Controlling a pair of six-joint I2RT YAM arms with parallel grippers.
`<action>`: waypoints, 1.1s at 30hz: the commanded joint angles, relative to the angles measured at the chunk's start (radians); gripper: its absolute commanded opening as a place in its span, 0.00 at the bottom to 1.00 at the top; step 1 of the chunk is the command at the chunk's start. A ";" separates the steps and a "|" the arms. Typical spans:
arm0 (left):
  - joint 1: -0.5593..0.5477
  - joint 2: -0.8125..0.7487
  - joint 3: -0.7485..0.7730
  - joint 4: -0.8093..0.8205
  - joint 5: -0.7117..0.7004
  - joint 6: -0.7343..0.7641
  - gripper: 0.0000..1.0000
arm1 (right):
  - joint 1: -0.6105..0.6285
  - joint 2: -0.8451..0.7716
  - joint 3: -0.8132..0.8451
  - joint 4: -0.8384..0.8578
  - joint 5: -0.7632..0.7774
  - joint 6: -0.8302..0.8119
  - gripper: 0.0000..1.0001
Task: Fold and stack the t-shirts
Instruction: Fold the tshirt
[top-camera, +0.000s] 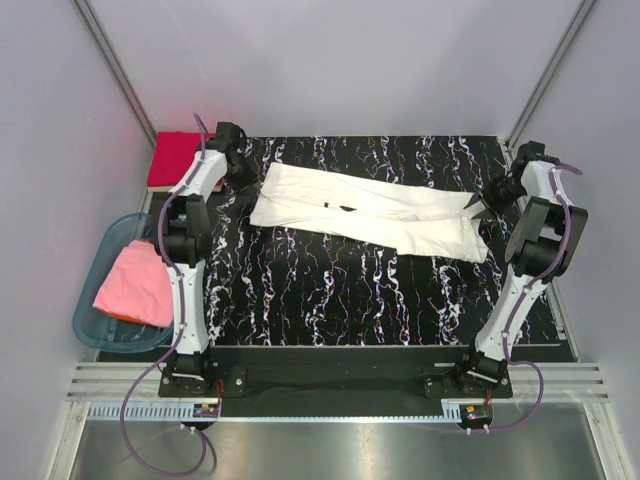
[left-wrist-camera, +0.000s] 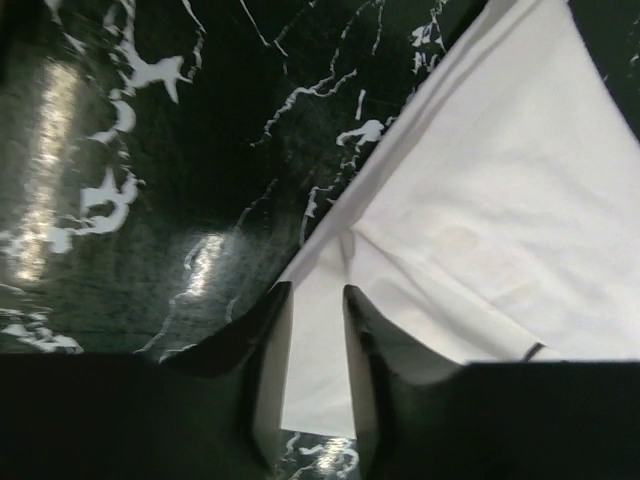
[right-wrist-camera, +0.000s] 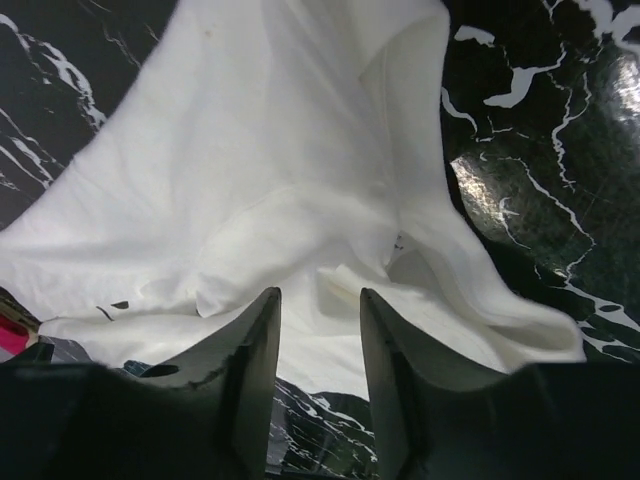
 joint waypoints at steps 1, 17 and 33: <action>-0.011 -0.122 0.045 -0.022 -0.167 0.094 0.37 | -0.001 -0.085 0.089 -0.035 0.047 -0.029 0.46; -0.131 -0.236 -0.300 0.116 0.086 0.136 0.18 | 0.494 -0.215 -0.154 0.152 0.062 0.069 0.28; -0.121 -0.134 -0.320 0.124 0.060 0.134 0.13 | 0.631 -0.141 -0.285 0.291 0.216 0.171 0.00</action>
